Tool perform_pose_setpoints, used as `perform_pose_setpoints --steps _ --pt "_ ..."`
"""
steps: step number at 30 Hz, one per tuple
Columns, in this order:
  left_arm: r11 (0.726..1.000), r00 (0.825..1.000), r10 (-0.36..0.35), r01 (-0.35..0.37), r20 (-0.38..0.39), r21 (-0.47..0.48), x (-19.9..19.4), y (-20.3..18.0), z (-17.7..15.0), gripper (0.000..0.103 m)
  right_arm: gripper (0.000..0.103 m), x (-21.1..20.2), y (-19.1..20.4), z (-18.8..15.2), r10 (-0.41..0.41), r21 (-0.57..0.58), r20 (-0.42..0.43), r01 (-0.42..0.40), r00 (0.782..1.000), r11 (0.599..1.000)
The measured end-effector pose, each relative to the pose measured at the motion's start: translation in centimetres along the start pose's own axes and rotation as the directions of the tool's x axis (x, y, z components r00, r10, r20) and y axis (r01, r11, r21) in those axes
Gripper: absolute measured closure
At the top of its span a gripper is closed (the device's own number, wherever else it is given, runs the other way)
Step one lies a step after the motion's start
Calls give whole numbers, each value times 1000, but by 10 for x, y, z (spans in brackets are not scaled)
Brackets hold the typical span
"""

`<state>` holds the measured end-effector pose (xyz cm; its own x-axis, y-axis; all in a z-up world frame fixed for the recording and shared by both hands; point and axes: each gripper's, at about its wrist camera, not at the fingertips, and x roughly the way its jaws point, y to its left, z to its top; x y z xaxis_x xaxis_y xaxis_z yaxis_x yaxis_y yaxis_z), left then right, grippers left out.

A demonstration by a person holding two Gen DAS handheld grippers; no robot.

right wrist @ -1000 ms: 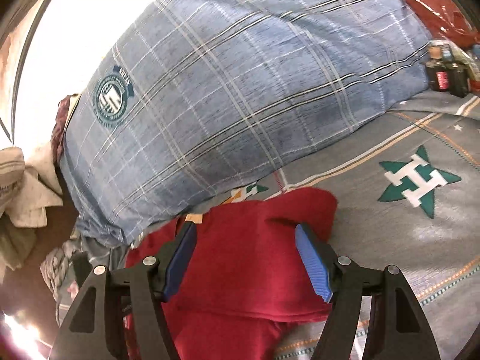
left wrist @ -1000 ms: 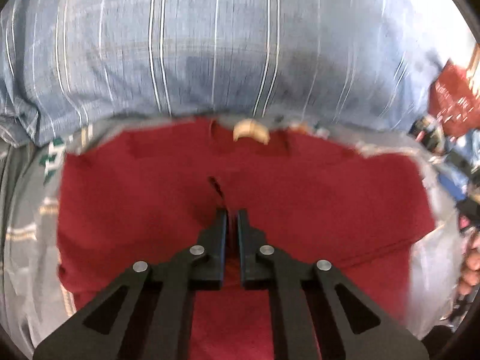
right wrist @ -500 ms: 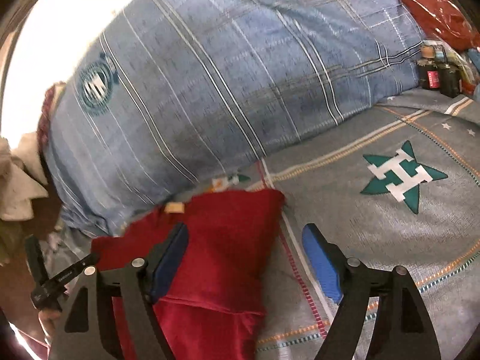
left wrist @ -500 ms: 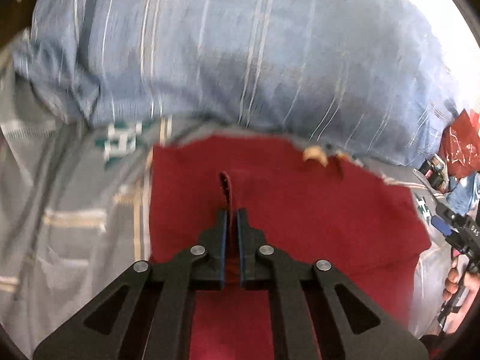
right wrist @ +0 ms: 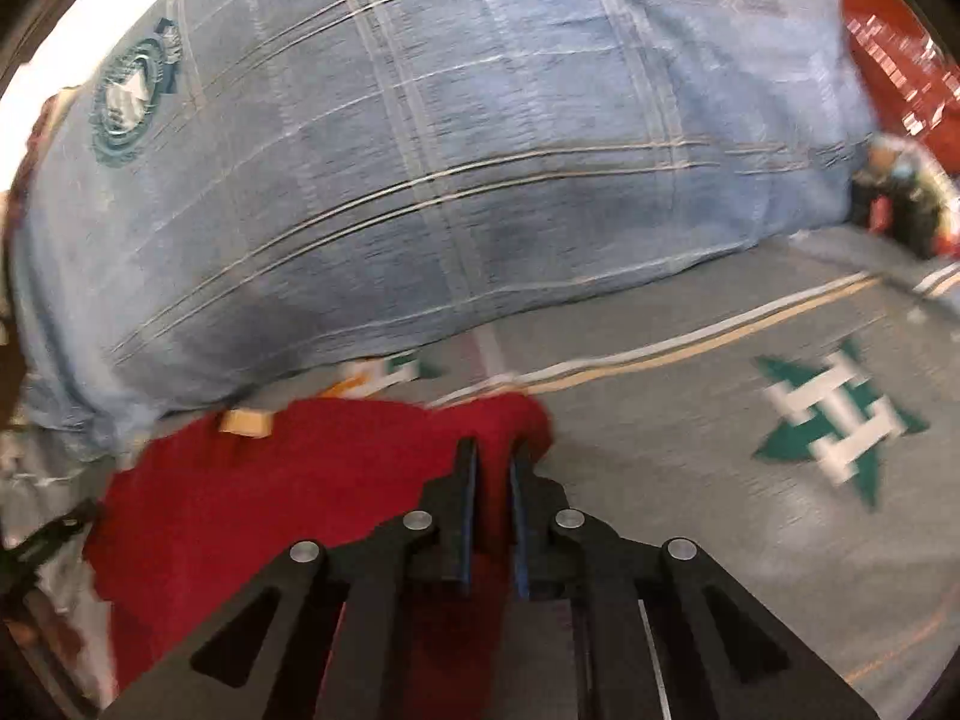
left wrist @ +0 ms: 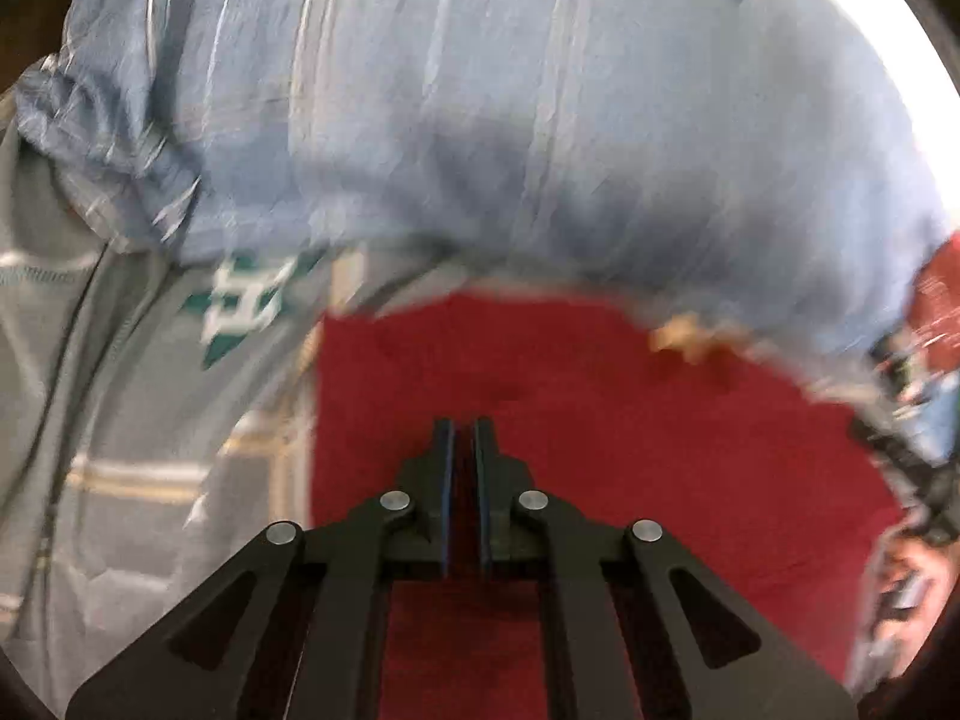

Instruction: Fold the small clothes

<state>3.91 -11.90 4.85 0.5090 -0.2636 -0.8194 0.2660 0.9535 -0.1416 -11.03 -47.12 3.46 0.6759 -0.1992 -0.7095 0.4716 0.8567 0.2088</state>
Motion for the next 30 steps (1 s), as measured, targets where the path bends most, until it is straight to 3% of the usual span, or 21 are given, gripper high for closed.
perform_pose_setpoints --steps 2,4,8,10,12,13,14,16,19,20,23,25,27,30 --pt "999 999 25 -26 -39 -22 9 6 -6 99 84 3 -9 -3 12 50 -56 -9 998 999" --pt "999 999 13 -14 -33 -38 3 8 -6 99 81 -14 -13 1 28 77 -47 -24 999 997" --pt "999 1000 19 -19 -7 -38 -6 8 -6 99 68 -63 2 -5 128 -43 16 -128 992 991" --pt "999 1000 21 -22 -18 -46 -5 11 -8 98 71 -62 13 -29 149 -124 -83 -158 985 980" --pt "998 1000 15 -16 -23 -65 -8 15 -10 95 72 -47 15 -48 62 -183 -186 -96 981 978" --pt "997 1000 13 -14 -18 -74 -13 17 -11 85 70 -39 15 -59 -5 -244 -218 -49 976 968" --pt "996 1000 12 -12 -7 -85 -20 19 -13 66 68 -44 14 -61 0 -261 -190 -51 982 964" --pt "995 999 15 -12 36 -103 -34 20 -14 45 62 -54 12 -57 6 -267 -205 -62 979 962" --pt "997 993 24 -16 117 -72 -52 15 -12 44 58 -73 5 -47 66 -230 -146 -99 987 968" --pt "999 990 25 -19 136 -51 -56 11 -12 44 53 -75 2 -42 101 -190 -116 -122 988 974" --pt "1000 989 -3 6 150 -22 -54 5 -12 44 47 -63 5 -34 126 -128 -80 -135 989 983" --pt "1000 993 0 0 118 6 -41 0 -13 41 52 -50 19 -30 81 -158 -62 -90 995 983" --pt "999 996 42 -43 83 16 -24 -4 -12 41 97 -41 30 -31 41 -183 -30 -46 999 982" --pt "997 997 79 -79 2 -6 0 1 -12 40 98 -12 31 -34 -48 -203 -92 28 995 979"
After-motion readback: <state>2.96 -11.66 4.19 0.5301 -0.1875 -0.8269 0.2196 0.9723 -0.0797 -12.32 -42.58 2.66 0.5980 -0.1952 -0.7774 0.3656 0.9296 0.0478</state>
